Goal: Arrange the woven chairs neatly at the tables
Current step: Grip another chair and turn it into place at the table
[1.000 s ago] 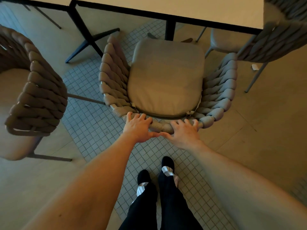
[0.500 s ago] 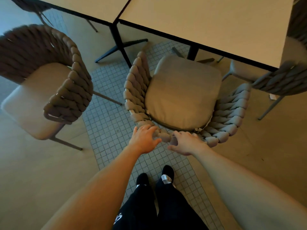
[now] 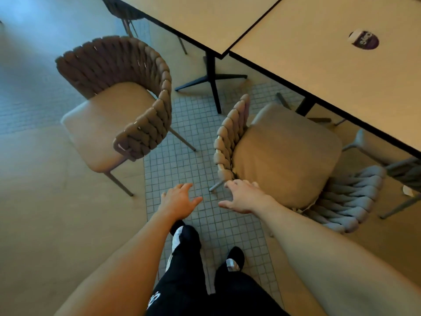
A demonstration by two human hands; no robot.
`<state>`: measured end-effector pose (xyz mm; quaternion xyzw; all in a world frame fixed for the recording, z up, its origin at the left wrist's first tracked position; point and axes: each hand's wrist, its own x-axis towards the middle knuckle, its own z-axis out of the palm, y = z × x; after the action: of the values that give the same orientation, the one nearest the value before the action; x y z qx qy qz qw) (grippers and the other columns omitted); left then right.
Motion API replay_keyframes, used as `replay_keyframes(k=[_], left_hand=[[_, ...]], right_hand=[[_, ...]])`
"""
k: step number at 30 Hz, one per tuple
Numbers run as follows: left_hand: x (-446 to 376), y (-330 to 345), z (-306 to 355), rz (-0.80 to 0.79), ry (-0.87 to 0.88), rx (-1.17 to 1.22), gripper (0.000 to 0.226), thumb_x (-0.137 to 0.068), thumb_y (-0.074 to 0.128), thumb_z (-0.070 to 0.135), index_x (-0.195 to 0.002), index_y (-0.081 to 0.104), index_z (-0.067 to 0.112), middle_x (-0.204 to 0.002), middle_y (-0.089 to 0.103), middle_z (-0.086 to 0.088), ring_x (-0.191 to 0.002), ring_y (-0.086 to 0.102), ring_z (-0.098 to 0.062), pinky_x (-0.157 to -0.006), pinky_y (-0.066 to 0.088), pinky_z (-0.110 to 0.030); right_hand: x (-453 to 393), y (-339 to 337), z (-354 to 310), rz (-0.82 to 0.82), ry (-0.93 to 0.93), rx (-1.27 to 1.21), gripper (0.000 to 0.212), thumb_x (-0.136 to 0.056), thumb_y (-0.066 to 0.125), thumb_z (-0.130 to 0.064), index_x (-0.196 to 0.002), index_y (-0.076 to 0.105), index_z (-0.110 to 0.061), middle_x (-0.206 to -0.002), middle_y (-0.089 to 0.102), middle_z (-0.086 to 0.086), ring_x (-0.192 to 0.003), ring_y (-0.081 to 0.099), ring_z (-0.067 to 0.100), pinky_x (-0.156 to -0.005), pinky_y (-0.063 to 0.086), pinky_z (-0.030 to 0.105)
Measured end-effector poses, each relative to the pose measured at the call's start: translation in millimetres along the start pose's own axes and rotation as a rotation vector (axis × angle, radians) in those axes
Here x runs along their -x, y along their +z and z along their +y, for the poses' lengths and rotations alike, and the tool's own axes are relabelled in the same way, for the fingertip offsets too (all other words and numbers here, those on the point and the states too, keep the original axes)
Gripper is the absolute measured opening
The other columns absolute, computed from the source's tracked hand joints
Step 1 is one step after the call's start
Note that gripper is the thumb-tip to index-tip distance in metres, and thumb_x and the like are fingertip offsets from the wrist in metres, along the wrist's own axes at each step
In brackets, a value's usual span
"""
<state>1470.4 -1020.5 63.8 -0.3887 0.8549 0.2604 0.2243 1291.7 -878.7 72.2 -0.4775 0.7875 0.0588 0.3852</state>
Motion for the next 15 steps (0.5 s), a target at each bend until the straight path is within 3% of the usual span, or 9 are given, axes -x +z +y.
replay_keyframes(k=[15], left_hand=[[-46, -109, -144, 0.094, -0.121, 0.12, 0.073, -0.094, 0.047, 0.065, -0.153, 0.033, 0.025, -0.156, 0.039, -0.004, -0.142, 0.037, -0.025, -0.115, 0.03, -0.054]], right_hand=[[-121, -89, -176, 0.026, -0.094, 0.147, 0.081, -0.092, 0.052, -0.072, -0.155, 0.037, -0.023, -0.157, 0.043, 0.003, -0.144, 0.038, 0.028, -0.119, 0.027, 0.055]])
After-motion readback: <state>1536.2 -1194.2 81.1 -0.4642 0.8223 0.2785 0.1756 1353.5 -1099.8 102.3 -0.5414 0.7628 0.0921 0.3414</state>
